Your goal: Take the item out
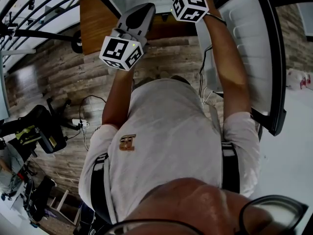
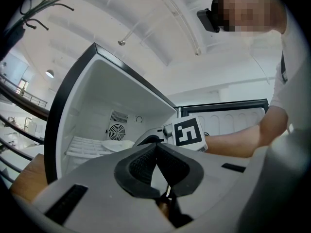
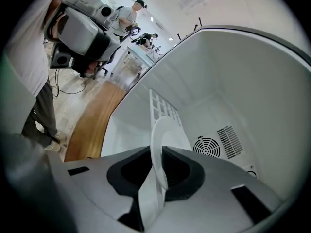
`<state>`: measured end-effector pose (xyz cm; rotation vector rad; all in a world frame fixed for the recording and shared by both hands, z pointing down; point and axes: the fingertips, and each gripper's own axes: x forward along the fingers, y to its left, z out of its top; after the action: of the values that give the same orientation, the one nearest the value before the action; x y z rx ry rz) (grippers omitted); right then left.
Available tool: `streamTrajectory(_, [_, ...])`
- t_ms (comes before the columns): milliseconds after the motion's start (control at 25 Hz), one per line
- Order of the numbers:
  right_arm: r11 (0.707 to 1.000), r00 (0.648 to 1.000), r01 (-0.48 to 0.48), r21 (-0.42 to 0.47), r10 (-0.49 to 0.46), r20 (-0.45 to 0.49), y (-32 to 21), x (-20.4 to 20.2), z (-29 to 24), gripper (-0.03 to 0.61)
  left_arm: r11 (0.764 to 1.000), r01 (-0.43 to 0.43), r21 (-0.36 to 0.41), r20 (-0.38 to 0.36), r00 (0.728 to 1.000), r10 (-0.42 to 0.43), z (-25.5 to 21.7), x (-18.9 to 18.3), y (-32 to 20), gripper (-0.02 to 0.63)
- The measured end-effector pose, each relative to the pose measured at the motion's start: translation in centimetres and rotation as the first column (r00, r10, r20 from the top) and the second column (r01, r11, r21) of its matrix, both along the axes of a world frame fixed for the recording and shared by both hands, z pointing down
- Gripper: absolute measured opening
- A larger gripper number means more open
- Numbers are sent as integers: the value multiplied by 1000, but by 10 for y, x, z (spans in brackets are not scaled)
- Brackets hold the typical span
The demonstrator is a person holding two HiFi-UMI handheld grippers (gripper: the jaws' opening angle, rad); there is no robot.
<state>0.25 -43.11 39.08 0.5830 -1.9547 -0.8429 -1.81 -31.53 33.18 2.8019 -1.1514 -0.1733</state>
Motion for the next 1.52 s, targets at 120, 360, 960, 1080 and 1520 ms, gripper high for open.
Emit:
streamTrajectory(120, [1000, 1000, 6, 27, -5, -25, 3, -1, 0, 73, 1000, -5, -2, 1, 1000, 5, 1, 1, 0, 18])
streamTrajectory(360, [989, 999, 4, 150, 1, -35, 7, -3, -11, 49, 1000, -12, -9, 4, 1000, 12, 3, 2, 0, 18])
streamTrajectory(960, [942, 998, 4, 335, 17, -61, 20, 0, -15, 40, 999, -29, -17, 4, 1000, 29, 6, 4, -1, 18])
streamTrajectory(1080, [935, 998, 2, 355, 23, -66, 23, 0, -18, 40, 999, -28, -20, 3, 1000, 28, 6, 3, -2, 18])
streamTrajectory(1520, [907, 998, -13, 421, 39, -55, 49, -2, -40, 40, 999, -27, -31, 1, 1000, 27, 7, -2, -1, 18])
